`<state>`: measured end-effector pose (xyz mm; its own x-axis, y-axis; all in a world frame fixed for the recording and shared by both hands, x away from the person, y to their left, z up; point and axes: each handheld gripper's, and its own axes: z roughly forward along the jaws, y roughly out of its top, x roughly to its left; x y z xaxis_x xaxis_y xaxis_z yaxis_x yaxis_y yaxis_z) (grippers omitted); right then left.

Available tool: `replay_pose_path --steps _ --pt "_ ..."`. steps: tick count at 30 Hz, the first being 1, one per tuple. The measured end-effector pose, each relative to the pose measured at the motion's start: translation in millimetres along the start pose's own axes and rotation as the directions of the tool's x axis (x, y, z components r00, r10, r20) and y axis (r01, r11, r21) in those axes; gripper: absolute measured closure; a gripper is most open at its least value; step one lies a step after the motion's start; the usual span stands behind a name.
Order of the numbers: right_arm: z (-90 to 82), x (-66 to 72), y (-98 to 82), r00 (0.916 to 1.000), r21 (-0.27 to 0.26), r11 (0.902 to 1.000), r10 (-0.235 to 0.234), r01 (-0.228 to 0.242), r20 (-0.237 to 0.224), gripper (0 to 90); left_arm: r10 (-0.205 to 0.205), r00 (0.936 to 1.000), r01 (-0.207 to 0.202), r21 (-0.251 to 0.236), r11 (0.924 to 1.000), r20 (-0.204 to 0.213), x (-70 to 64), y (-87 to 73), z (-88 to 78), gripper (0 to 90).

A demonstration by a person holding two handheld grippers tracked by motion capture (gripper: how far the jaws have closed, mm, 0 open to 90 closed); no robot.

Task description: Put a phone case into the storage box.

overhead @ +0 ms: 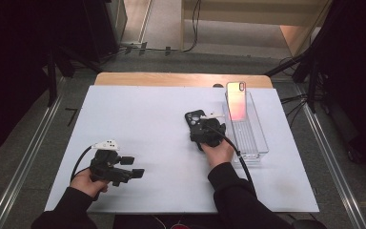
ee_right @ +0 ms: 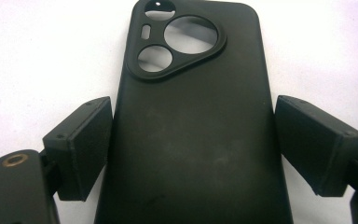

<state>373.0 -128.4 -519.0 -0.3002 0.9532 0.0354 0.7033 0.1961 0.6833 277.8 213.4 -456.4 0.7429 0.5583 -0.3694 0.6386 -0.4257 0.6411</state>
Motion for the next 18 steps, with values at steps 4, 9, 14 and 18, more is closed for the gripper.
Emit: replay_pose_path --steps 4,9,14,18 --pt "-2.6 -0.5 1.7 0.9997 -0.001 1.0 0.006 -0.006 -0.023 13.2 -0.005 1.0 0.005 -0.006 1.0 -0.006 0.4 0.6 -0.9 27.0" --pt "-10.7 -3.1 6.4 0.9987 -0.012 0.9998 0.014 -0.015 -0.048 13.1 -0.006 1.0 0.006 -0.007 1.0 -0.007 0.5 0.7 -0.9 27.0" --pt "-20.7 -4.3 11.4 0.9961 -0.024 0.9995 0.021 -0.023 -0.085 13.4 -0.007 1.0 0.007 -0.011 0.9999 -0.006 0.3 1.5 0.1 26.9" --pt "-29.5 -3.3 13.3 0.9913 -0.033 0.9988 0.032 -0.037 -0.127 13.4 -0.027 0.9996 0.027 -0.011 0.9996 0.006 -0.4 3.2 0.6 26.9"
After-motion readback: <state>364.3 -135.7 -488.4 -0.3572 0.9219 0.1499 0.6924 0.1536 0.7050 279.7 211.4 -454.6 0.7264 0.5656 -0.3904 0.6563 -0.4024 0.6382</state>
